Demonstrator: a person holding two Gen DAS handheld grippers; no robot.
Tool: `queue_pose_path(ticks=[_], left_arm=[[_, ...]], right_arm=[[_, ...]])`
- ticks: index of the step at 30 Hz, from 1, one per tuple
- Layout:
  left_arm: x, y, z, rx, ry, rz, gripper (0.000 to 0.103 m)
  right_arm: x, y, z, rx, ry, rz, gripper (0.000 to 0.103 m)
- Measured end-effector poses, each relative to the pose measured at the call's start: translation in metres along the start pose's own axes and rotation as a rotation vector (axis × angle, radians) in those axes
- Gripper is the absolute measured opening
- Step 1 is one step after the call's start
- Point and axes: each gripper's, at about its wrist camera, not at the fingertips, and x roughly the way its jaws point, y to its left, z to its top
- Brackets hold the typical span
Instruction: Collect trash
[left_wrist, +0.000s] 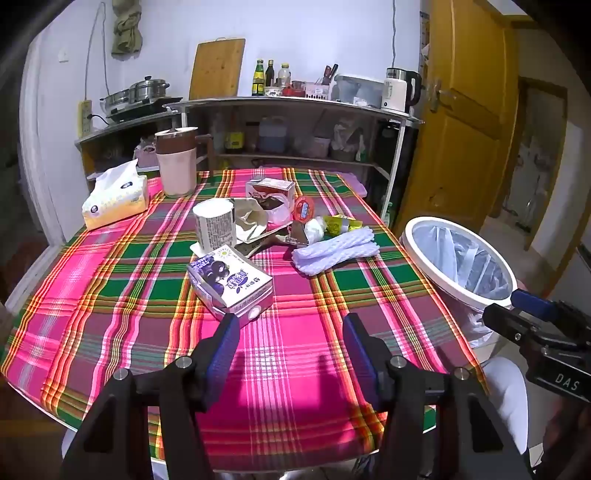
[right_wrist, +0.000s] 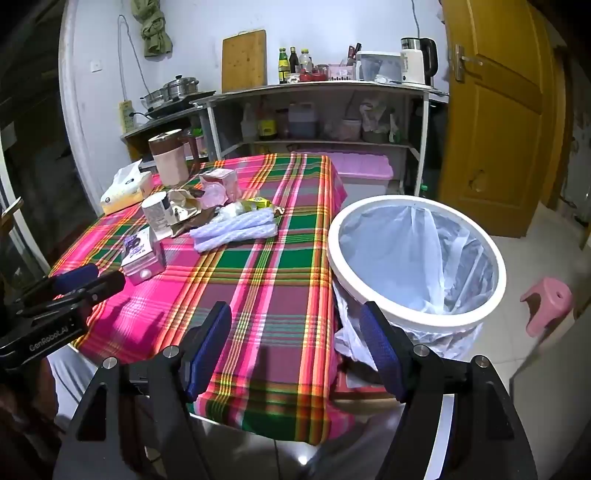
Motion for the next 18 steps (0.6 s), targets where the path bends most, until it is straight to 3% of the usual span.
queue_pose_path(ticks=[18], left_arm=[[-0.014, -0.001, 0.002, 0.008, -0.016, 0.003, 0.058]], right_arm=[[-0.003, 0.0, 0.0, -0.007, -0.014, -0.002, 0.072]])
